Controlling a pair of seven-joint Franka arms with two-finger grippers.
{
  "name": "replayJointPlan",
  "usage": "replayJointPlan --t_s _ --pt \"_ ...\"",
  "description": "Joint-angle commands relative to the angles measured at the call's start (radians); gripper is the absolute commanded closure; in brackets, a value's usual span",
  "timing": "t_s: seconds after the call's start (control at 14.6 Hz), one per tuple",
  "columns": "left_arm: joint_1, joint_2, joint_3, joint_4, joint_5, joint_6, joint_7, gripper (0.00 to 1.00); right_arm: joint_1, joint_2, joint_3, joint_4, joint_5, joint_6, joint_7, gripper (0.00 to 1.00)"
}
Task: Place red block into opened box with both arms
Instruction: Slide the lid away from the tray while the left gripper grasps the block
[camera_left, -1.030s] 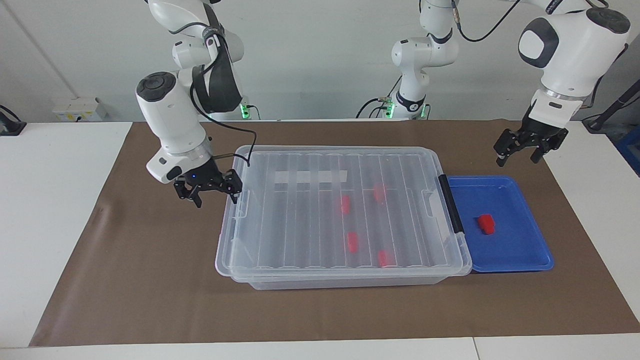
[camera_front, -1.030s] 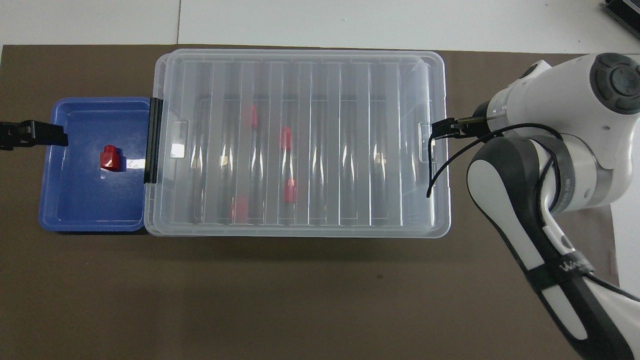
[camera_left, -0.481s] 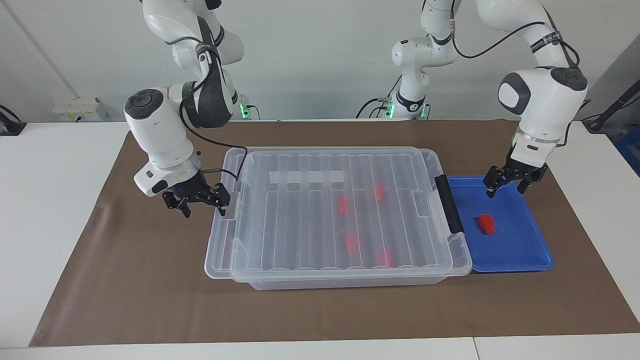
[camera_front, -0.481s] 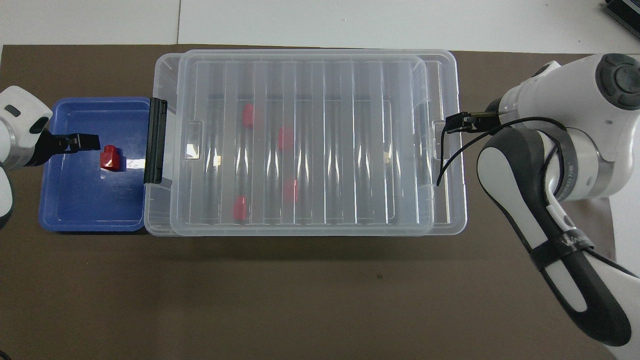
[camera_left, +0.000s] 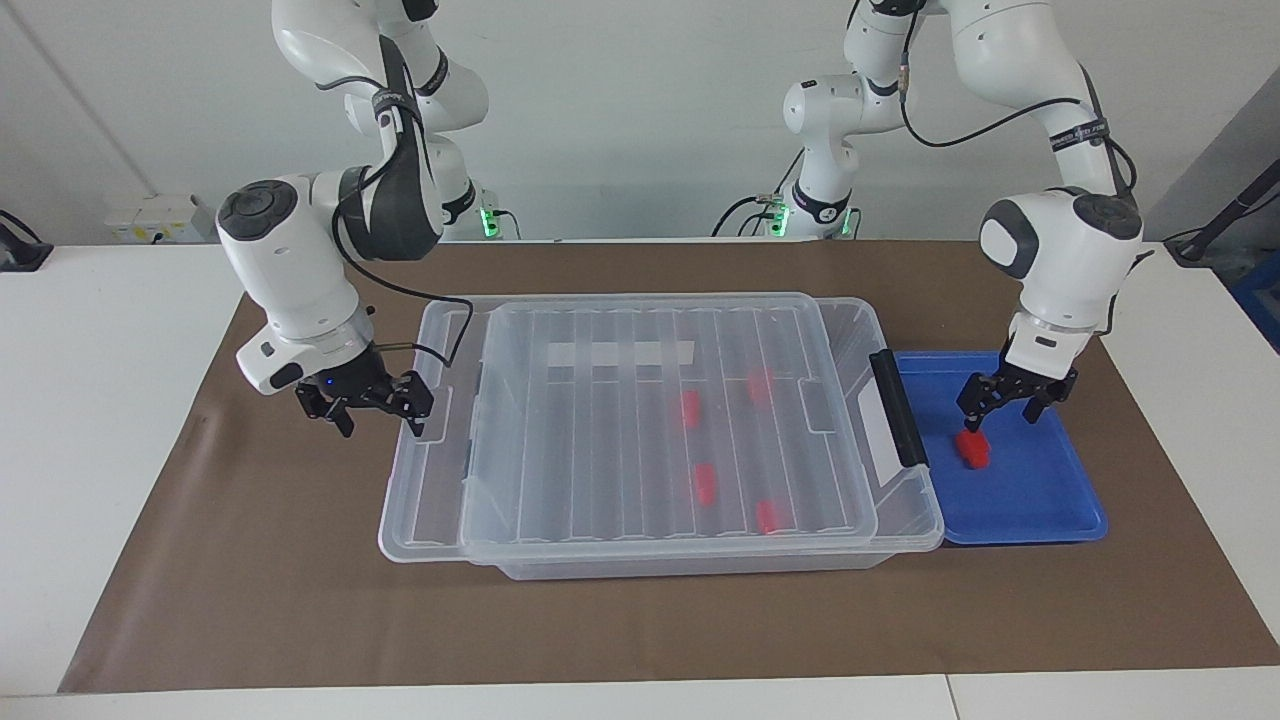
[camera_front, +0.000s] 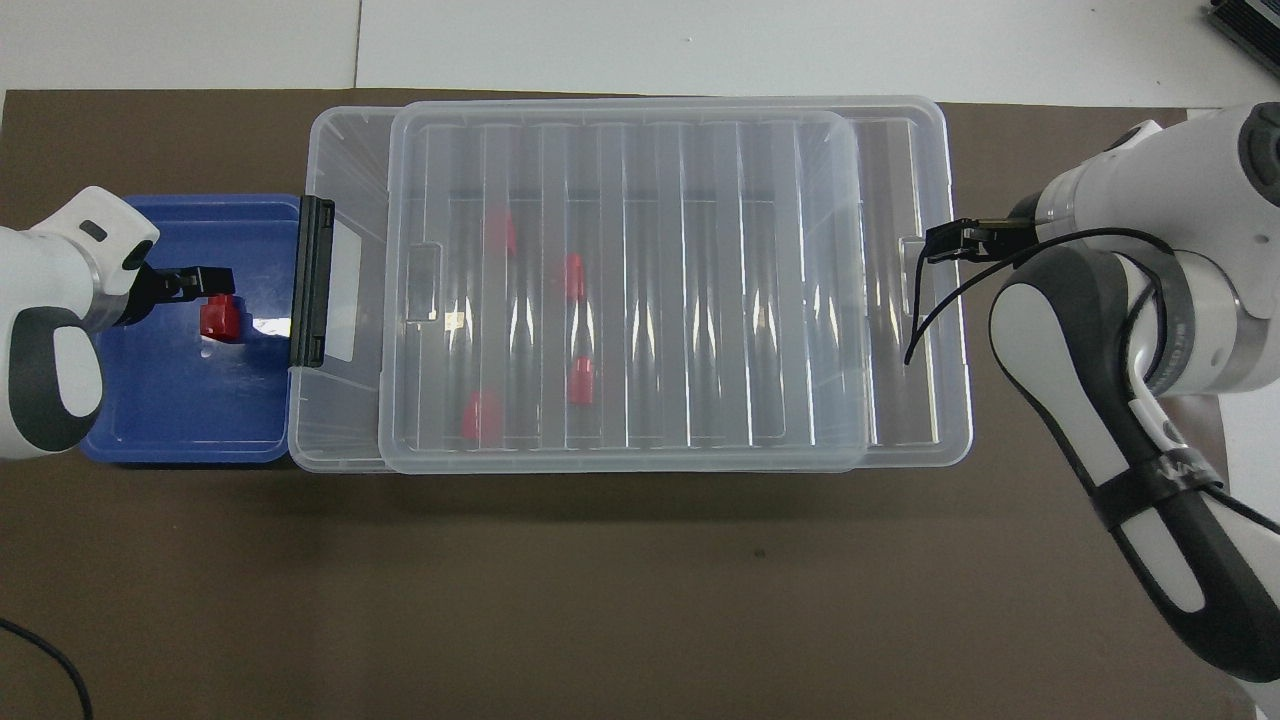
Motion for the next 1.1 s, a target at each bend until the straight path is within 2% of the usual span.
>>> replayJointPlan --t_s 0.0,0.14,0.62,0.69,0.82,0.96,1.03 --pt "0.01 0.079 -0.003 -0.02 -0.017 0.076 0.008 0.0 -0.03 -0.013 0.003 0.005 -0.023 -0.04 -0.003 0.0" --pt "0.018 0.082 -0.003 -0.07 -0.017 0.145 0.005 0.0 -0.042 -0.014 0.003 0.008 -0.059 -0.063 -0.005 0.0" --pt "0.015 0.076 -0.003 -0.091 -0.017 0.149 0.012 0.0 -0.068 -0.037 0.001 0.011 -0.127 -0.113 -0.008 0.0" --pt "0.013 0.076 -0.003 -0.091 -0.017 0.147 0.011 0.13 -0.07 -0.037 0.001 0.012 -0.127 -0.121 -0.008 0.0" --pt "0.014 0.076 -0.003 -0.09 -0.017 0.144 0.014 0.55 -0.073 -0.037 0.0 0.011 -0.127 -0.124 -0.006 0.0" --pt "0.016 0.076 -0.003 -0.09 -0.017 0.139 0.026 0.92 -0.082 -0.037 0.0 0.012 -0.127 -0.127 -0.006 0.0" --pt "0.014 0.076 -0.003 -0.084 -0.017 0.13 0.026 1.0 -0.083 -0.037 0.0 0.012 -0.129 -0.135 -0.006 0.0"
